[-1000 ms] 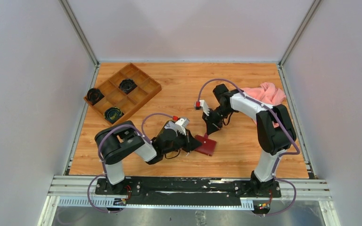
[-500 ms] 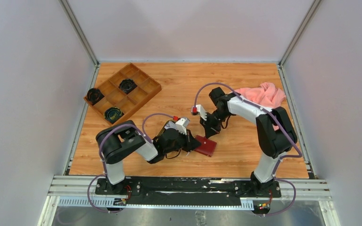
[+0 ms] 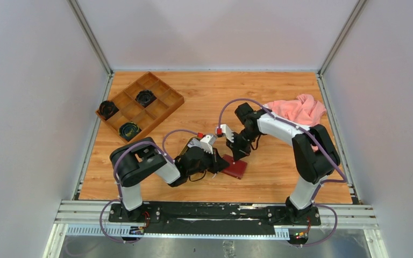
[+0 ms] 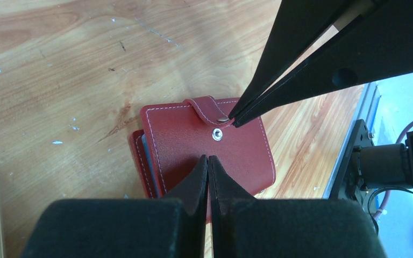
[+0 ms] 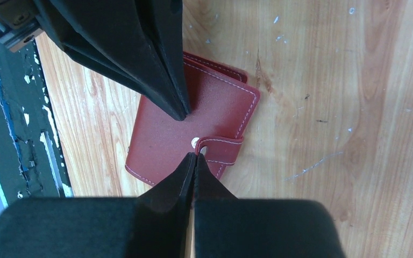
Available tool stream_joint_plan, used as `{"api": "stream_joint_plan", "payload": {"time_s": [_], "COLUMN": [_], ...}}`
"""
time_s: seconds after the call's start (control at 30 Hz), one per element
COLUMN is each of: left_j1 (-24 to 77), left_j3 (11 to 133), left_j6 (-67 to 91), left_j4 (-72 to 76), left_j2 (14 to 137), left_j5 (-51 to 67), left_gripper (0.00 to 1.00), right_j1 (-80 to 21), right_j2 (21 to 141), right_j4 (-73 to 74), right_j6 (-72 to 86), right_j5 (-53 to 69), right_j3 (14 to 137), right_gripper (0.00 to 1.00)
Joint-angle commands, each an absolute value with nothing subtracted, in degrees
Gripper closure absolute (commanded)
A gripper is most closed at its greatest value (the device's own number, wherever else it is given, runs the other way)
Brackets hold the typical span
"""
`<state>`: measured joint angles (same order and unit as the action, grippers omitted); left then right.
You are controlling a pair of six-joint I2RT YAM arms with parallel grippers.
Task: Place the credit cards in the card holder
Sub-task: Close the card holder at the center of the board.
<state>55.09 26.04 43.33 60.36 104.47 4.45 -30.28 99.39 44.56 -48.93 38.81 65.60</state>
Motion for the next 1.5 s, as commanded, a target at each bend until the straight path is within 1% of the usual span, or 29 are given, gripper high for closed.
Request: {"api": "stream_joint_plan", "payload": {"time_s": [0.0,0.33,0.53,0.77,1.03,1.47], "left_j1": [54.76,54.76,54.60,54.23,53.82,53.61], "left_j3": [26.10,25.89,25.55,23.01,19.84,19.78], "left_j6": [42.92,43.07,43.60,46.09,50.60,51.06], "left_j4": [59.94,60.99,62.12,67.83,78.42,79.69], "left_j2": [105.91,106.26,106.72,107.77,111.79,112.50], "left_j5": [3.51,4.04,4.22,3.45,3.71,4.48], "left_gripper": [1.00,1.00,1.00,1.00,1.00,1.00], "right_j1": [-31.84,-33.73,-34.35,-34.55,-34.47,-33.32], "right_j2": [100.15,100.36,99.98,99.74,97.62,93.90], "right_j4": [45.82,44.15,43.42,43.42,41.56,40.48], "right_j6": [-50.57,-50.77,-50.46,-49.93,-50.09,-51.06], "right_j5": [36.36,32.83,33.55,35.14,34.34,37.52], "right_j3": [64.36,63.04,62.63,62.13,60.23,58.45], "right_gripper": [1.00,1.00,1.00,1.00,1.00,1.00]}}
